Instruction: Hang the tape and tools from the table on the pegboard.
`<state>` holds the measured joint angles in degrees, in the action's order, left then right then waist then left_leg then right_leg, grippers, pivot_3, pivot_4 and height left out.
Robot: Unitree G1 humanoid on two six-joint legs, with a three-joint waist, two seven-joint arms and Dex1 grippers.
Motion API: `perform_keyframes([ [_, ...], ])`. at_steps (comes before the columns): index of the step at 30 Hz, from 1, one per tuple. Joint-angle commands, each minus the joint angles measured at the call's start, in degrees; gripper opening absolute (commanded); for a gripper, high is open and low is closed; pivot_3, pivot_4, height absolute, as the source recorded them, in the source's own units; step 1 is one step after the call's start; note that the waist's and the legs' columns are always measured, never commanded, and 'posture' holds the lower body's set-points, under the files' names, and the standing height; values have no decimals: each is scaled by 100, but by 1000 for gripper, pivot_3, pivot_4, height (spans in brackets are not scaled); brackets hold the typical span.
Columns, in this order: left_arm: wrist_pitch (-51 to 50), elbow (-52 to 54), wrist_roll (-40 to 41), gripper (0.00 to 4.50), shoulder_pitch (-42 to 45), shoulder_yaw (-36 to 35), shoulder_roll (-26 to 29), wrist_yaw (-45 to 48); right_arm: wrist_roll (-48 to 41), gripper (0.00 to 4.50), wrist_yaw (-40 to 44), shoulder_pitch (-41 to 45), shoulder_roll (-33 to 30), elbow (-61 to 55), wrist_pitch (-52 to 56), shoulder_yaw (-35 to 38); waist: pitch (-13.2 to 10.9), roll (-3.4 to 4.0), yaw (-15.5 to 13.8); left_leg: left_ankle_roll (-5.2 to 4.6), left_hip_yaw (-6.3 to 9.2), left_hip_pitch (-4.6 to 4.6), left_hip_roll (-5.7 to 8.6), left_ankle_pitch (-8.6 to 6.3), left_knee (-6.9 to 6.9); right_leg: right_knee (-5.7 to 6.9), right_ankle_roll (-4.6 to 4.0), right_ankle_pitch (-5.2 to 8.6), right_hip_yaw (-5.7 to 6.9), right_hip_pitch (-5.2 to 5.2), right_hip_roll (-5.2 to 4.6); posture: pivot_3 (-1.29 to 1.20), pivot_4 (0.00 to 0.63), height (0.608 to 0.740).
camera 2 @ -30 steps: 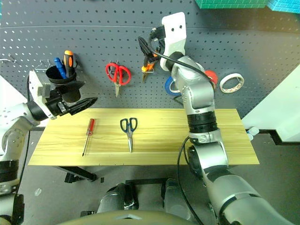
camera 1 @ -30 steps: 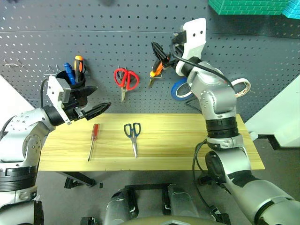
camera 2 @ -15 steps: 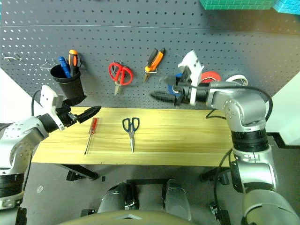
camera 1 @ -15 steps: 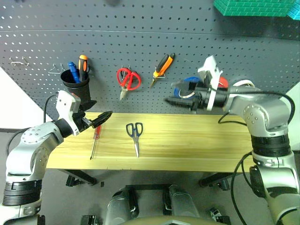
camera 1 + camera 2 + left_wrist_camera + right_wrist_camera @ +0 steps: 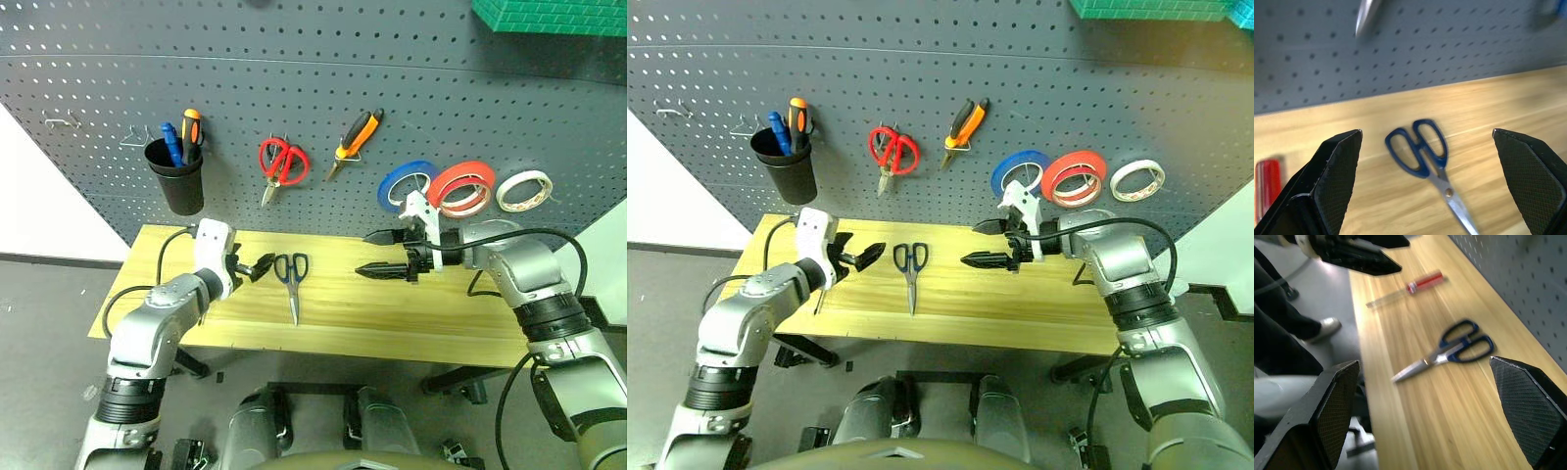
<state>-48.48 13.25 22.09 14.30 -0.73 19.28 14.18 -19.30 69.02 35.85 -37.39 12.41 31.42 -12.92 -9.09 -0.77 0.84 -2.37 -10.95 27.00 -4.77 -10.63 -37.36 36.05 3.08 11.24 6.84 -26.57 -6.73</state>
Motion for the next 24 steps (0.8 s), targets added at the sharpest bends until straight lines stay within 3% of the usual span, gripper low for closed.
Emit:
perform_keyframes([
  [1, -333, -79, -297, 4500, 199, 128, -289, -528, 189, 4467, 119, 225, -27, 212, -263, 26, -86, 4, -6, 0, 3, 3, 1, 0, -2, 1, 0, 0, 0, 5, -2, -48, 258, 730],
  [8, -660, -341, -848, 4500, 400, 265, -1212, -1501, 443, 4467, 603, 466, -277, 630, -445, 46, -465, 7, -3, -4, 21, 15, 1, 1, -13, 6, -2, 0, 1, 13, -5, -81, 341, 730],
  [17, -1288, -875, -1060, 4500, 1107, 249, -1979, -1870, 714, 4467, 1002, 768, -437, 1164, -695, 92, -909, 7, 34, -22, 30, 33, -2, 5, -46, 19, -2, -1, 6, 8, -9, -122, 412, 730],
  [24, -1899, -1294, -1229, 4500, 1511, 4, -2687, -2427, 751, 4467, 1003, 614, -538, 931, -587, 122, -1188, 3, 44, -46, 28, 47, -2, 1, -57, 20, 3, 0, 5, 3, -14, -156, 448, 730],
])
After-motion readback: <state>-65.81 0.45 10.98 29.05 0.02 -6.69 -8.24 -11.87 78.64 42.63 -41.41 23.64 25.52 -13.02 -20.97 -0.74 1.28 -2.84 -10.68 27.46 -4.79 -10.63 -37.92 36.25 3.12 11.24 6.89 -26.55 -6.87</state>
